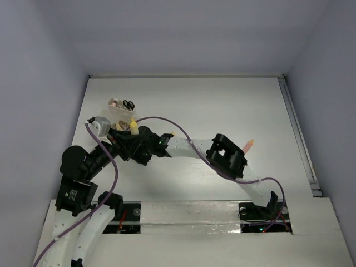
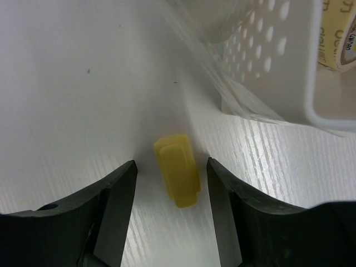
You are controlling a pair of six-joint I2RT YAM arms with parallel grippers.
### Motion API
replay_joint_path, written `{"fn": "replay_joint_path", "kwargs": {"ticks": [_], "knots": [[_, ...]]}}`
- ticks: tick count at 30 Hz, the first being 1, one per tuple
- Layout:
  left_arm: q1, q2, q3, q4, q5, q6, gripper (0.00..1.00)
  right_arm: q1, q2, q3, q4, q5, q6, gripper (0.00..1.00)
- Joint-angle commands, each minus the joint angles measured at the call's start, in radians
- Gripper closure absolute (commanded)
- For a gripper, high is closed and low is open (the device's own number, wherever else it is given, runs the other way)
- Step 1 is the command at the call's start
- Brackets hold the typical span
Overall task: Sort the stationery into containers
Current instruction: Close the pen cap on the pen.
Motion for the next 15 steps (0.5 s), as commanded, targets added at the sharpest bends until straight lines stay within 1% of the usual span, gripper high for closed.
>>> {"fn": "replay_joint_path", "kwargs": {"ticks": [1,3,7,8,9,10,11,13,14,15], "knots": [[0.002,0.005,-0.013,0.057,-0.006,-0.007,1.0,0.027,0.031,0.008,0.031,0.043,-0.013,0.41],[0.002,0.002,-0.016,0.061,-0.006,-0.012,1.0,0.037,0.04,0.005,0.038,0.049,-0.012,0.43],[0.002,-0.003,-0.024,0.058,-0.006,-0.024,1.0,0.037,0.055,0.008,0.048,0.034,0.01,0.42],[0.002,-0.003,-0.024,0.054,-0.006,-0.026,1.0,0.037,0.057,0.009,0.046,0.034,0.011,0.46],[0.002,-0.004,-0.024,0.051,-0.009,-0.026,1.0,0.037,0.057,0.008,0.047,0.037,0.014,0.54],[0.002,-0.007,-0.024,0.049,-0.012,-0.029,1.0,0.037,0.052,0.003,0.046,0.052,0.017,0.69],[0.002,-0.009,-0.026,0.044,-0.013,-0.03,1.0,0.037,0.047,-0.003,0.046,0.061,0.022,0.73],[0.002,-0.014,-0.029,0.046,-0.018,-0.035,1.0,0.037,0.011,-0.032,0.075,0.072,0.039,0.85],[0.002,-0.014,-0.029,0.049,-0.018,-0.039,1.0,0.037,-0.011,-0.082,0.09,0.075,0.048,0.92],[0.002,-0.011,-0.03,0.052,-0.018,-0.039,1.0,0.037,-0.035,-0.115,0.113,0.078,0.056,0.94]]}}
